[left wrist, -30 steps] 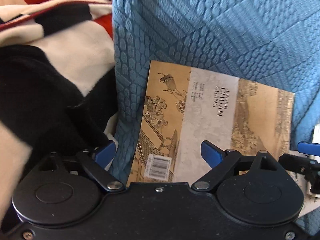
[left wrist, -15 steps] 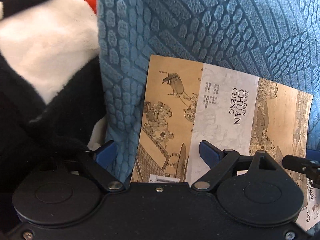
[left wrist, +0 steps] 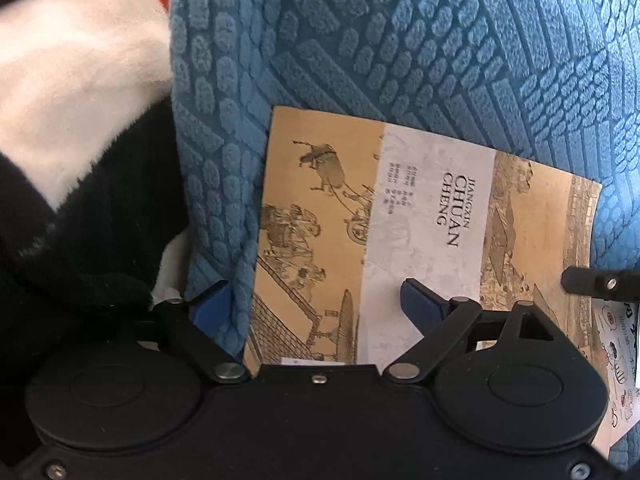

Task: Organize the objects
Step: 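Tilt the left gripper and slide its fingers onto the tan book's spine edge, then close the left gripper on the tan book's edge and lift it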

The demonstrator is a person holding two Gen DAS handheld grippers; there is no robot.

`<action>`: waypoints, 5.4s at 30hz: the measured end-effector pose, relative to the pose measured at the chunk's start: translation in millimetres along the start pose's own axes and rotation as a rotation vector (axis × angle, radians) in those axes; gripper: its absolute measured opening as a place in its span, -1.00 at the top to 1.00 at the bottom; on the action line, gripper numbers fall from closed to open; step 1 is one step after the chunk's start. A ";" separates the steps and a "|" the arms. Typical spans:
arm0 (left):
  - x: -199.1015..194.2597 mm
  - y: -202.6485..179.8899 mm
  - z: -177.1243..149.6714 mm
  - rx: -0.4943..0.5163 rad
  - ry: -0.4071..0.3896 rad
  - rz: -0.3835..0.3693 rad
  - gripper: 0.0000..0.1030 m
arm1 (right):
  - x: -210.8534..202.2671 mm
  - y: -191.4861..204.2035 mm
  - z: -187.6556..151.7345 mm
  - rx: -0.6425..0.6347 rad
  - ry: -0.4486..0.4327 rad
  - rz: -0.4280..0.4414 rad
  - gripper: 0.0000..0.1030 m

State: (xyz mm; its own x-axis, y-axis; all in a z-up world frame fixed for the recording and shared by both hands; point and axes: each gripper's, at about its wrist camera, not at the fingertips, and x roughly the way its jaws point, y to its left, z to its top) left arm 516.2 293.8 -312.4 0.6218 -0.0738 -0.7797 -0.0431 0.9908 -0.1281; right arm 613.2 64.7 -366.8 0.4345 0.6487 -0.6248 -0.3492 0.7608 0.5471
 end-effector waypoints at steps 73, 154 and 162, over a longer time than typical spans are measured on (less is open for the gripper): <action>-30.8 67.0 -108.0 -1.030 0.033 -0.322 0.29 | -111.1 26.0 -47.5 0.274 0.041 0.096 0.82; -141.1 49.4 -121.1 -0.820 0.005 -0.199 0.91 | -154.1 4.4 -224.7 0.825 0.294 0.370 -0.30; -133.4 55.5 -119.8 -0.839 0.021 -0.202 0.91 | -132.5 2.8 -214.1 0.824 0.202 0.351 -0.38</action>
State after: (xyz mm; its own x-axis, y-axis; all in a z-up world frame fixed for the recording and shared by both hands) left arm 337.2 345.1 -289.0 0.6653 -0.2502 -0.7034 -0.5015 0.5482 -0.6693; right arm 376.9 -15.0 -401.7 0.2346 0.8900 -0.3909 0.3030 0.3151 0.8994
